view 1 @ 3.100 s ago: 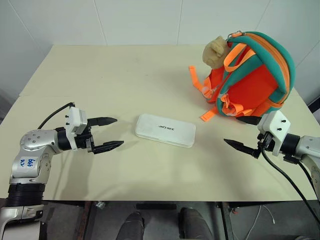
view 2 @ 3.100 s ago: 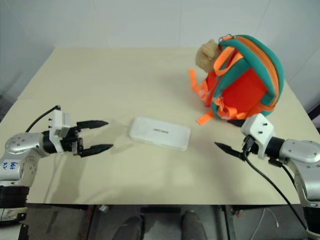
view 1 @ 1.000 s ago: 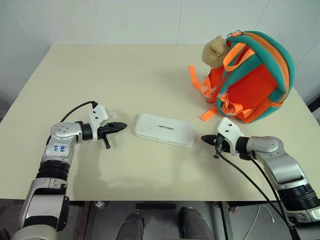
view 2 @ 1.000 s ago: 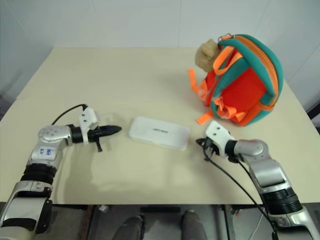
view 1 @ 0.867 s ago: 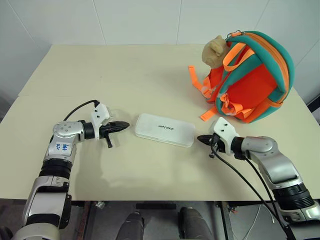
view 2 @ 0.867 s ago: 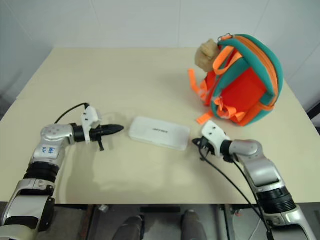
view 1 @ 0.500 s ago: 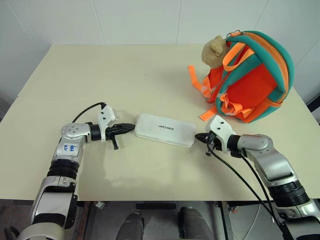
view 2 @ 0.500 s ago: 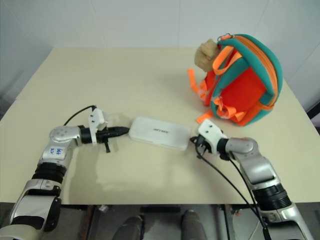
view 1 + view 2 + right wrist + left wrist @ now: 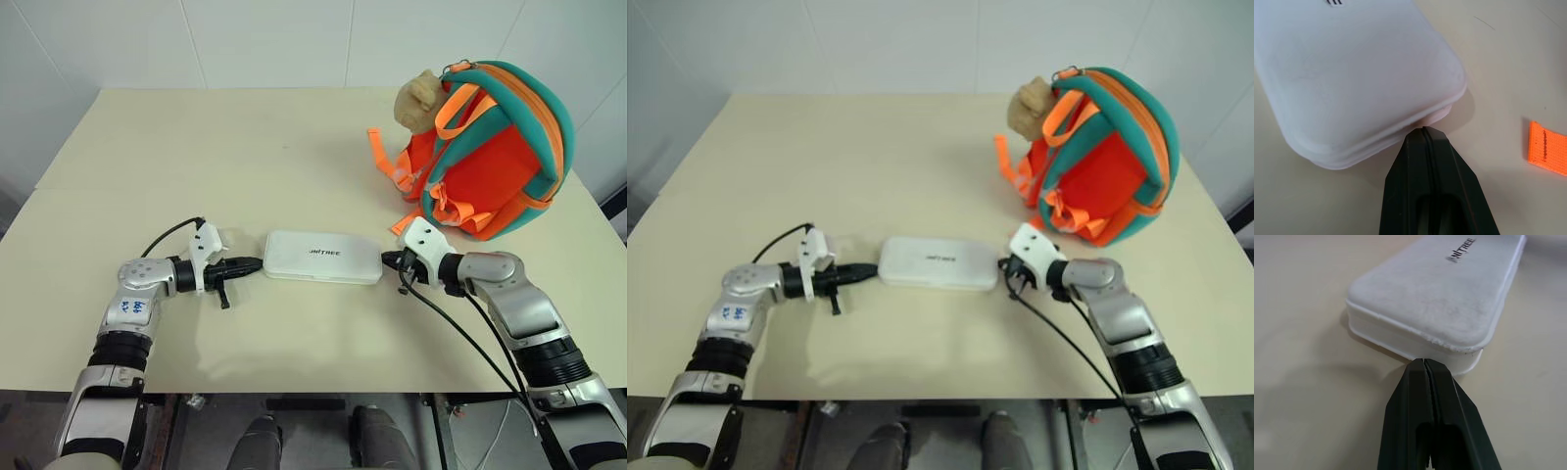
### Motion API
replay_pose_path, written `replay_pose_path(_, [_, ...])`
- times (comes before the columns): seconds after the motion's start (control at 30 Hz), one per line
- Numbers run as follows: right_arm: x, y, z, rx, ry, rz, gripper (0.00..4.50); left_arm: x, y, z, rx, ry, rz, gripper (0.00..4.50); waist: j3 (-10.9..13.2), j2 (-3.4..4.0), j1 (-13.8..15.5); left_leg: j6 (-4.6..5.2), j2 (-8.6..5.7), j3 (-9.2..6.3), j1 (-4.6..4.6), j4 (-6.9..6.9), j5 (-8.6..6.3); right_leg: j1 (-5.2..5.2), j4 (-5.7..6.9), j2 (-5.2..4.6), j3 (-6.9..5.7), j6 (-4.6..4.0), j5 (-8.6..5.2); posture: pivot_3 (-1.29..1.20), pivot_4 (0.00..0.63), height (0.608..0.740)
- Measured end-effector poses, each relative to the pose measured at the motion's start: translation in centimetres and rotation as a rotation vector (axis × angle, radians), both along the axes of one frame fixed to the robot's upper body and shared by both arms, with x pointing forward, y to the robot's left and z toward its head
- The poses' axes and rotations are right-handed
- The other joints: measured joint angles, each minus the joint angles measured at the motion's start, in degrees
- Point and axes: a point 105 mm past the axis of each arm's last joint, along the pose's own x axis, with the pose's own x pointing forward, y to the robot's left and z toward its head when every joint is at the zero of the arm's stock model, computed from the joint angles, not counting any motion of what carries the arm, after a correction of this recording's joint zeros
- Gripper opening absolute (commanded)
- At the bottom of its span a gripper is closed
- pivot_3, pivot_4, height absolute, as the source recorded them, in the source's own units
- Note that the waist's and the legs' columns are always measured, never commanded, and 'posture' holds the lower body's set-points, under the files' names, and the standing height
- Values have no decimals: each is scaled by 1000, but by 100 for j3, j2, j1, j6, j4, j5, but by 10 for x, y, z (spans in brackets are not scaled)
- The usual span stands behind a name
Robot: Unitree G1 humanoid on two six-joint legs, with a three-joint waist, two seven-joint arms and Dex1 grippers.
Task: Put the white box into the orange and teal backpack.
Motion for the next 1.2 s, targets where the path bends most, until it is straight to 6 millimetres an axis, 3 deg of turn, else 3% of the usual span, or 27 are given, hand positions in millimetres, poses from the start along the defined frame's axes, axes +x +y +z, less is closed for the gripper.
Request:
replay_pose_path(0.23, [8,3,1,-8,-8,32,0,-11,-2,-3,-14,27,-8,38,0,0,-1,3,1,0,4,0,-1,0,5,1,1,-3,2,0,150,740])
replay_pose_path(0.9, [6,2,1,-26,0,34,0,-10,1,-1,-10,21,28,38,0,0,-7,2,1,1,3,1,-1,0,2,1,1,-3,2,0,150,740])
replay_pose_path(0.93, [5,2,0,-31,7,41,168,-11,2,0,-3,22,26,12,0,0,-9,3,2,1,3,0,-1,0,1,2,1,-3,2,0,150,740])
replay_pose_path(1.03, [2,-4,0,-48,25,57,932,-13,9,7,32,7,22,664,0,0,-4,3,2,0,0,-2,-1,-1,-4,1,0,-3,2,0,150,740])
replay_pose_path(1.2, [-5,-32,5,-89,52,40,2600,-23,48,21,77,31,66,2179,0,0,0,11,1,4,-4,-9,-7,-1,-18,-1,0,-3,1,0,150,740])
